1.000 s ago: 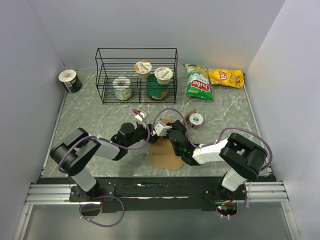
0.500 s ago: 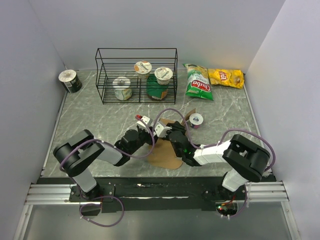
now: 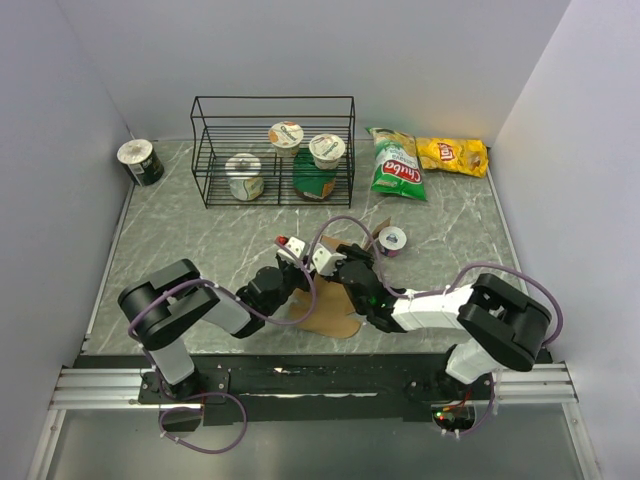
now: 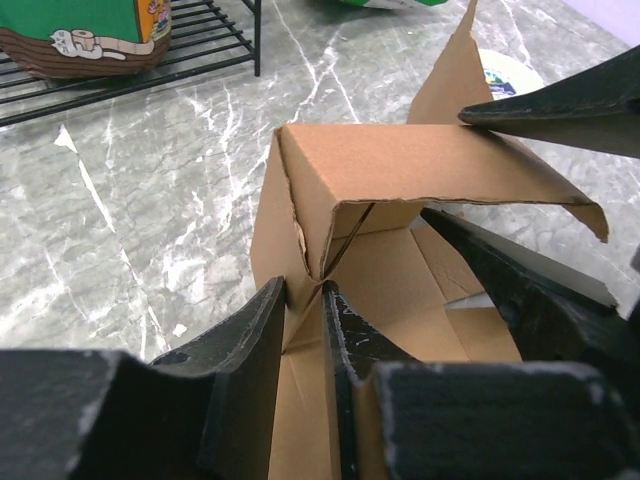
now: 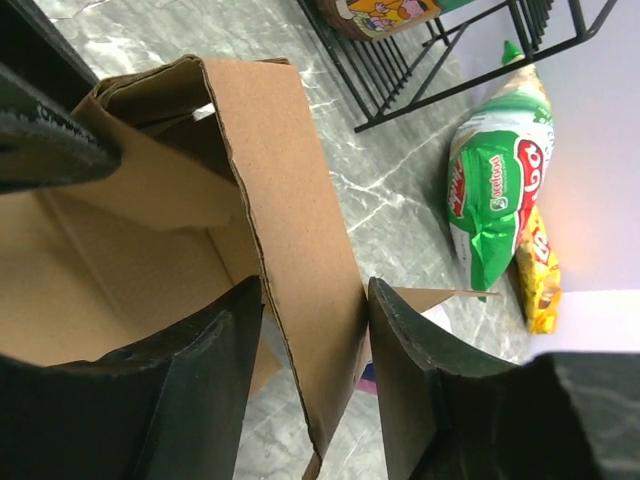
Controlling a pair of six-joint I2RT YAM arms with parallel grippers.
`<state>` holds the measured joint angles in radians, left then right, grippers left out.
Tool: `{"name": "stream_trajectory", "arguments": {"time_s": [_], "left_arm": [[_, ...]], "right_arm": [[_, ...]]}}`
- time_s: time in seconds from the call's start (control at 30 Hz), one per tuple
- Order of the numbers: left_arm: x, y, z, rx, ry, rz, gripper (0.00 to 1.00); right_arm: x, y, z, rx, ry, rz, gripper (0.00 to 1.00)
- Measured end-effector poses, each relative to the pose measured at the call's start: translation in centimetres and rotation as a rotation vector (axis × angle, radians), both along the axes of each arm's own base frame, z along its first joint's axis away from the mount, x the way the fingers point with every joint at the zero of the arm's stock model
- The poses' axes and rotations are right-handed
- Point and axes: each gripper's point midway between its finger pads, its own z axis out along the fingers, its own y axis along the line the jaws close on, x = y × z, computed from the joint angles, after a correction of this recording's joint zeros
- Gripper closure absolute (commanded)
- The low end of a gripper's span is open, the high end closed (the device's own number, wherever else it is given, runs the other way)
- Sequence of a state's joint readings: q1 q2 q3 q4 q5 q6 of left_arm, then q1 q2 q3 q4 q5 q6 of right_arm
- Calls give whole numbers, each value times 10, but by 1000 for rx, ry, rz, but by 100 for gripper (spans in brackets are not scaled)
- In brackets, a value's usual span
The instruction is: Fold the paper box
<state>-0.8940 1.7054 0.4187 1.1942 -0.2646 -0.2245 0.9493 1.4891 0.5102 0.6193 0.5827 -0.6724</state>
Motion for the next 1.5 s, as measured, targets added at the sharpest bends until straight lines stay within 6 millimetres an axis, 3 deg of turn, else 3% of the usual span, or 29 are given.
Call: {"name": "stream_trajectory", "arguments": {"time_s": [0.3, 0.67, 0.87, 1.07, 1.17, 1.27, 1.5], "left_arm": [[1, 2, 0, 34, -33, 28, 83], [2, 4, -3, 58, -47, 60, 84], [1, 2, -2, 65, -53, 61, 84], [-1, 0, -3, 75, -52, 61, 83], [-2, 0, -4, 76, -50, 62, 83], [-2, 0, -6, 82, -46, 61, 83], [-3, -3, -5, 82, -43, 62, 83]], "right_arm": [[-6, -2, 15, 106, 5, -14, 27], [-36, -7, 75, 462, 51, 9, 16], [-49, -19, 96, 655, 122, -69, 18], [-27, -15, 119, 776, 175, -193, 34], [-11, -11, 114, 806, 203, -245, 37], [3, -5, 96, 805, 245, -275, 40], [10, 21, 57, 786, 360, -247, 49]]}}
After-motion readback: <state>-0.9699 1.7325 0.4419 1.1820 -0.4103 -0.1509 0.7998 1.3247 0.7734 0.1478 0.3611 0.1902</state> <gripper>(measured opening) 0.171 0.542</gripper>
